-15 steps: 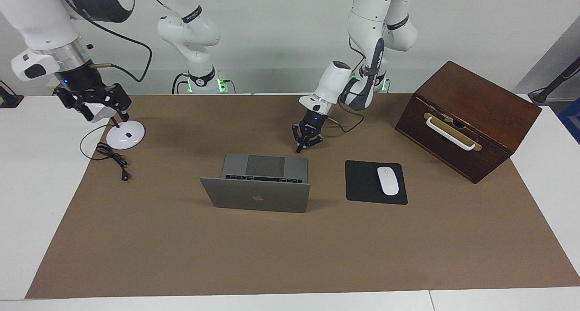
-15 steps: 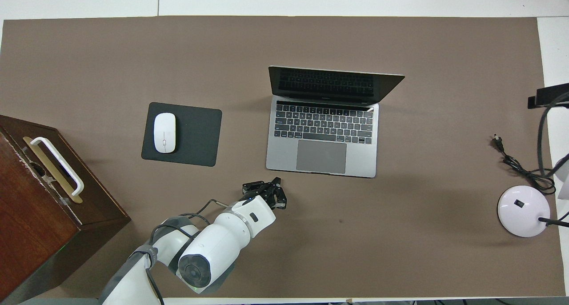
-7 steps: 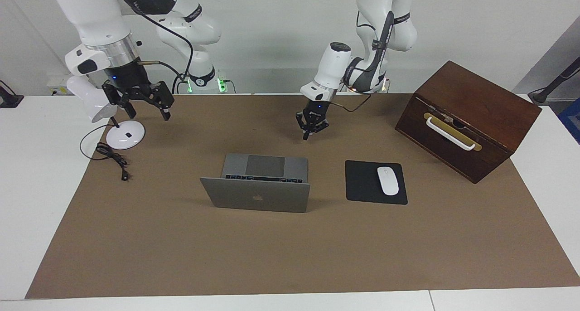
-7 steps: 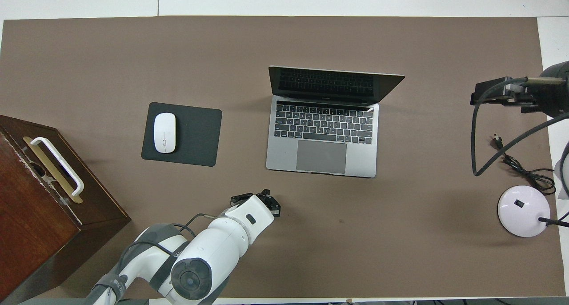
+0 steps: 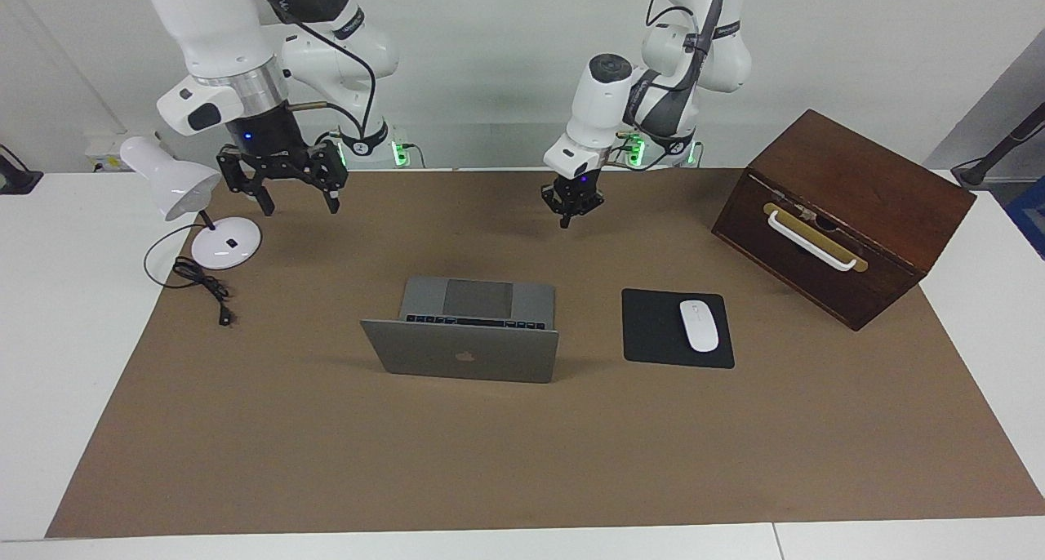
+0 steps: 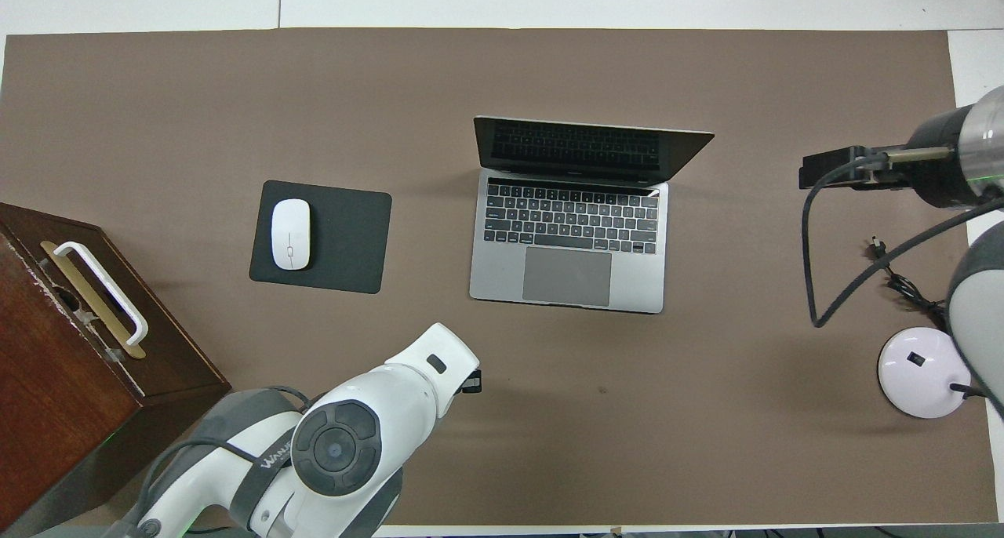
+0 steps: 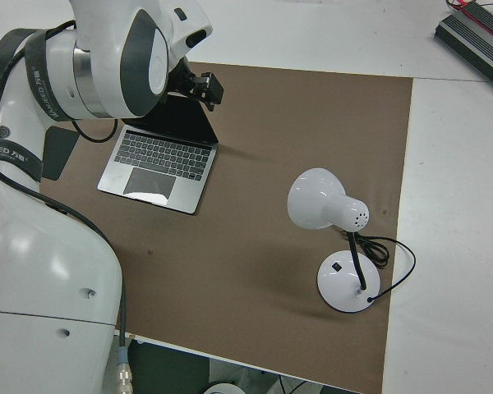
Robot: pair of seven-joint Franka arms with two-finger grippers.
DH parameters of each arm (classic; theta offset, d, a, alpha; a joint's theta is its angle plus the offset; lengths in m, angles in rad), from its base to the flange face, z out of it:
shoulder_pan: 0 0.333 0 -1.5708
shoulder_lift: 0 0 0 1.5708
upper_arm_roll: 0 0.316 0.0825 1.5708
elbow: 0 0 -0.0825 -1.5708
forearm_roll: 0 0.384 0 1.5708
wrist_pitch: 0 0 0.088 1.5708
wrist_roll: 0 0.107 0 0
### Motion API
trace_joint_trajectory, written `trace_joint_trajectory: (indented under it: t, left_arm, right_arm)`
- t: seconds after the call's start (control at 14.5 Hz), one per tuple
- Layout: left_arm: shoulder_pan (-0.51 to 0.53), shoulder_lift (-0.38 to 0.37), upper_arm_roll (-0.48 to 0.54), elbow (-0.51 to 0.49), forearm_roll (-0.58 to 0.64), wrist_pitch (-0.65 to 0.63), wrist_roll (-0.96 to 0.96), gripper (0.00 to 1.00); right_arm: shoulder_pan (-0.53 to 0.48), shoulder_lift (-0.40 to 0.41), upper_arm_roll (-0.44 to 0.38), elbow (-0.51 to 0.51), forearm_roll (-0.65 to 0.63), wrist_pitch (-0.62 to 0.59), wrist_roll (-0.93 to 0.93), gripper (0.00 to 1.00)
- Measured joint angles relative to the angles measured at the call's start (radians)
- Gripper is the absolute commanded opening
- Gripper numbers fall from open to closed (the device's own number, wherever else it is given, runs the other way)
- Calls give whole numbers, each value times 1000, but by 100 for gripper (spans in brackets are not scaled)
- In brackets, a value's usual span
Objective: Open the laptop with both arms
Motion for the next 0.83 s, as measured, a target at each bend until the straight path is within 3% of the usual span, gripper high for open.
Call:
trace_joint_trajectory:
  t: [0.28, 0.41, 0.83]
  left_arm:
    - [13, -49, 18, 22, -13, -164, 0, 0]
    - [12, -54, 43, 80, -13, -298, 29, 0]
    - [42, -63, 161, 258, -13, -648, 319, 0]
  right_arm:
    - [-28, 0, -4, -6, 0, 0, -24, 100]
    - [-27, 0, -1, -8, 0, -1, -24, 100]
    - [-33, -2, -6, -13, 0, -55, -36, 100]
